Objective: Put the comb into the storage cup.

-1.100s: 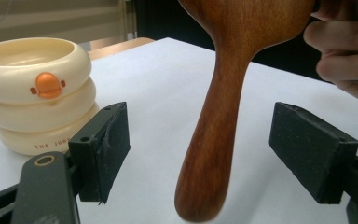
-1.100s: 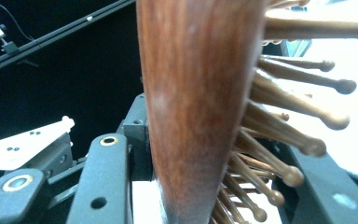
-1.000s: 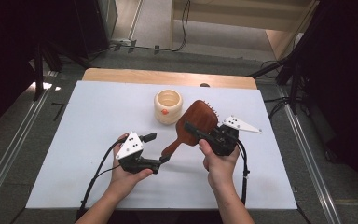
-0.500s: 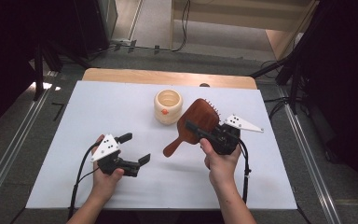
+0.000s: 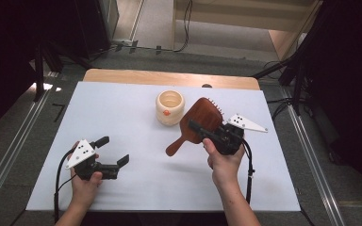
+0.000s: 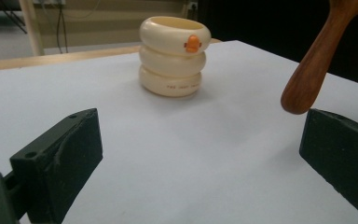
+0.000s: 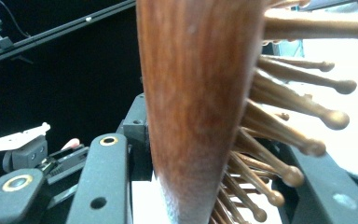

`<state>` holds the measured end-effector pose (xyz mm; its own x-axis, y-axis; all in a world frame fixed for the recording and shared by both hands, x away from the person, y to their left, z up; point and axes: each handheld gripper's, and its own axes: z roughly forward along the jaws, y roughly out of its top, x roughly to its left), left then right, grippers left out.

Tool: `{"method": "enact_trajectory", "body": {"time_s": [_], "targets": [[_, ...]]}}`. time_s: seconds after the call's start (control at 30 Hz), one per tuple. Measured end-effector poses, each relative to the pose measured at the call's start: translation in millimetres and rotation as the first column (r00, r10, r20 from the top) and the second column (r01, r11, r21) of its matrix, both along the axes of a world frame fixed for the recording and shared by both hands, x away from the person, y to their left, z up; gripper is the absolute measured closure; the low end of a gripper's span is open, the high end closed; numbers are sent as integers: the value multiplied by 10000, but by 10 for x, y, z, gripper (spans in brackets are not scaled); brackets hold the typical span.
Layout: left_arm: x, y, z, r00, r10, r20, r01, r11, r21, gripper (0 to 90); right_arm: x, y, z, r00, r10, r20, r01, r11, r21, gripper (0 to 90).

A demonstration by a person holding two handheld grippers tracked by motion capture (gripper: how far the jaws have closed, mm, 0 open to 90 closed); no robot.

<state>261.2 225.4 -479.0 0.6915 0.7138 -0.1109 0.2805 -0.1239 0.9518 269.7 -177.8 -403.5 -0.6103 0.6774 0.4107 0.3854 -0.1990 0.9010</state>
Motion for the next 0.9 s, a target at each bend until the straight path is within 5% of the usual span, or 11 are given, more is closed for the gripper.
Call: {"method": "enact_trajectory", "body": {"time_s": [0.9], "targets": [[-132, 470, -38, 9967, 812, -79, -811, 9967, 100, 0, 74, -42, 167, 9985, -154, 531, 167, 9996, -239, 524]]}}
